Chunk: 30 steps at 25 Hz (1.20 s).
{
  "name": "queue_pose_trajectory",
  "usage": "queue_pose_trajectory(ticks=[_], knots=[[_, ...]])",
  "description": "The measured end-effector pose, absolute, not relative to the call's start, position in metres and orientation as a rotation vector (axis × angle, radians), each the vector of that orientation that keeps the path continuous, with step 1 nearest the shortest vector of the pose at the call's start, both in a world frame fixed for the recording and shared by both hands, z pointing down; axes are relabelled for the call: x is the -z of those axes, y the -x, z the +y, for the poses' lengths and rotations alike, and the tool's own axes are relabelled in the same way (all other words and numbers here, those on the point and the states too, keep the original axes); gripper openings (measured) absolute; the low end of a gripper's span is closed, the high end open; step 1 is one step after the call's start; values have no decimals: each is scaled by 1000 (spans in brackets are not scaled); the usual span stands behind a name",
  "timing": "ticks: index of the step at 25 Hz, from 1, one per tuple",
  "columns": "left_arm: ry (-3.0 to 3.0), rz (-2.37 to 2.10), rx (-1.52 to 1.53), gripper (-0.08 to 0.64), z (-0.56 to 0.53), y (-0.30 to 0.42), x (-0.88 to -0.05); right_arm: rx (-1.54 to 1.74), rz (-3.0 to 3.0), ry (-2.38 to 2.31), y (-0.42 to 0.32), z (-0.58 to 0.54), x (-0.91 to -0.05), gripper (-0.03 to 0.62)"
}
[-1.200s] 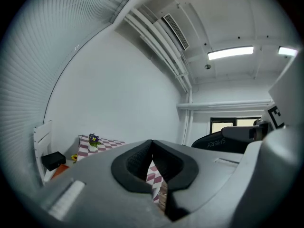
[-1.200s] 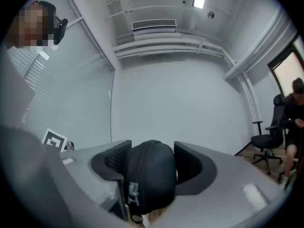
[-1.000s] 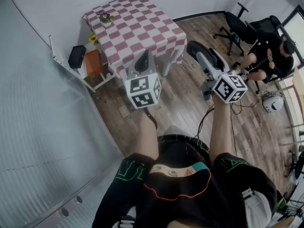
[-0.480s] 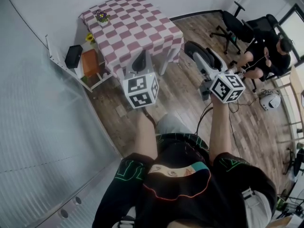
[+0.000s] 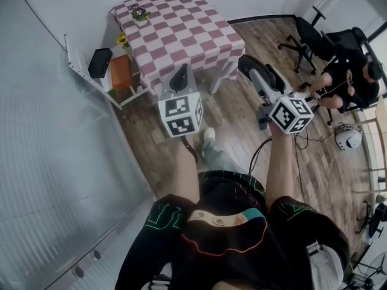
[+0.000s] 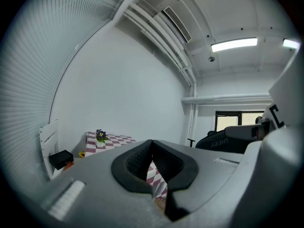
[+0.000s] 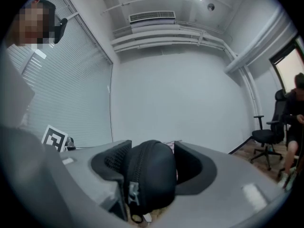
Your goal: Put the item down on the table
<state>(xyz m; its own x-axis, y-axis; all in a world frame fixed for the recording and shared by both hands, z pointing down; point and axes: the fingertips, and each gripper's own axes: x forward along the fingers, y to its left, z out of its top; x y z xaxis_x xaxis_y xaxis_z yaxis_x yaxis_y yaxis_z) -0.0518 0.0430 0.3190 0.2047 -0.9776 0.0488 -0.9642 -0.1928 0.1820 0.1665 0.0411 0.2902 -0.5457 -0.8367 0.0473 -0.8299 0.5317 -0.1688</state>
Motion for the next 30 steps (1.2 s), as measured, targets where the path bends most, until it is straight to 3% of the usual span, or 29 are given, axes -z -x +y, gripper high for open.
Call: queue_pose_trajectory(ticks=[30], knots=[[-2229, -1780, -204, 9, -183, 1, -417, 549, 2716, 1437, -186, -187, -394, 281]])
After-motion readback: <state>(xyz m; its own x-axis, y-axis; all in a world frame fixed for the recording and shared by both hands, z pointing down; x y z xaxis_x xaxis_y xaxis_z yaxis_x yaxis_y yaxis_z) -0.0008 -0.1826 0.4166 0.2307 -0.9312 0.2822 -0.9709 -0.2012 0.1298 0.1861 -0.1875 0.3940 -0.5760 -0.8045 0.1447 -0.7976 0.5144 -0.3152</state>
